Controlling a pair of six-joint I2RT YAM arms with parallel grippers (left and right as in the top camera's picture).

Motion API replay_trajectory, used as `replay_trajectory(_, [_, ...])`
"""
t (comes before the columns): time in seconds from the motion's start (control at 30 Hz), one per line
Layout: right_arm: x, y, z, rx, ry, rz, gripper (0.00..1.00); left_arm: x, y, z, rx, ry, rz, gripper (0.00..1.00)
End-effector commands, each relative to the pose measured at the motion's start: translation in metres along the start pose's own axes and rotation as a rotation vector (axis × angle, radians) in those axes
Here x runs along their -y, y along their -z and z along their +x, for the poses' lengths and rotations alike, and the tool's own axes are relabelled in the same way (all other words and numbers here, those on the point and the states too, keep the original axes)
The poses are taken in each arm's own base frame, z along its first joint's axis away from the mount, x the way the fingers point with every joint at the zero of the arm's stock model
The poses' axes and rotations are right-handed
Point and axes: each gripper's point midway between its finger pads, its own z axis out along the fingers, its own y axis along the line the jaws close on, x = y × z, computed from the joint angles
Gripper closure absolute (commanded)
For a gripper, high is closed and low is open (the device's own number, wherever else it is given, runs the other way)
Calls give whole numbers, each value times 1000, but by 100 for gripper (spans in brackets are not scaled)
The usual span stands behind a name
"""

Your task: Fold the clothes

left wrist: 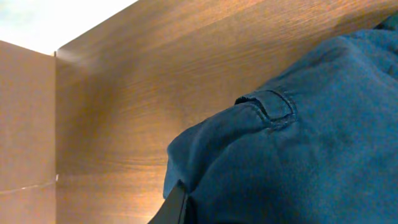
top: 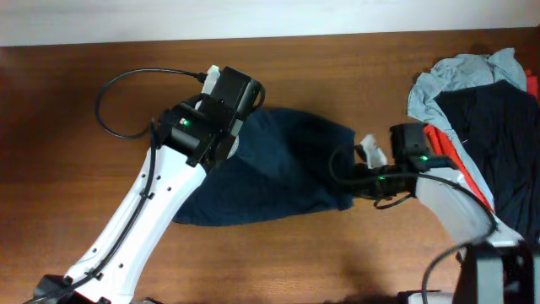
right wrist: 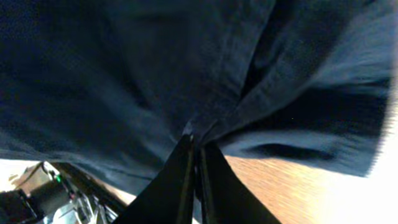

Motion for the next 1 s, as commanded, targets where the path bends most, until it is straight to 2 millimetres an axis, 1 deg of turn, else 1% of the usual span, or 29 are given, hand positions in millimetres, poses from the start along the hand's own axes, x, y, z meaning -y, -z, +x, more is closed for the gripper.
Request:
replay_trajectory(0.0, [-14, 43, -31, 171, 70, 5, 94, -11, 1, -1, 6, 20, -50, 91])
replay_trajectory(0.1, [-16, 69, -40, 267, 89, 30, 94, -11, 1, -1, 7, 20, -50, 91])
replay_trajectory(0.23, [0, 99, -47, 383, 22, 157, 94, -12, 1, -1, 8, 20, -58, 92])
replay_trajectory(0.3, [0, 114, -50, 439, 28, 176, 94, -13, 1, -1, 8, 20, -61, 92])
replay_trajectory(0.4, [-3, 128, -53, 494, 25, 185, 95, -13, 1, -1, 5, 18, -61, 92])
replay_trajectory(0.47, [4, 136, -53, 530, -34, 221, 95, -14, 1, 0, 3, 16, -66, 92])
replay_trajectory(0.53, [17, 149, -53, 582, -140, 277, 95, -16, 2, 2, -3, 11, -80, 92])
replay_trajectory(0.63, [19, 158, -53, 619, -178, 278, 95, -19, 5, 2, 2, 17, -83, 91])
replay_trajectory(0.7, [14, 162, -53, 635, -177, 259, 95, -22, 9, 2, 14, 27, -82, 92])
replay_trajectory(0.87, [-12, 172, -49, 659, -120, 164, 94, -35, 27, 1, 63, 87, -76, 91])
replay_trajectory(0.97, [-27, 178, -43, 675, -85, 112, 95, -44, 39, 1, 97, 114, -71, 91])
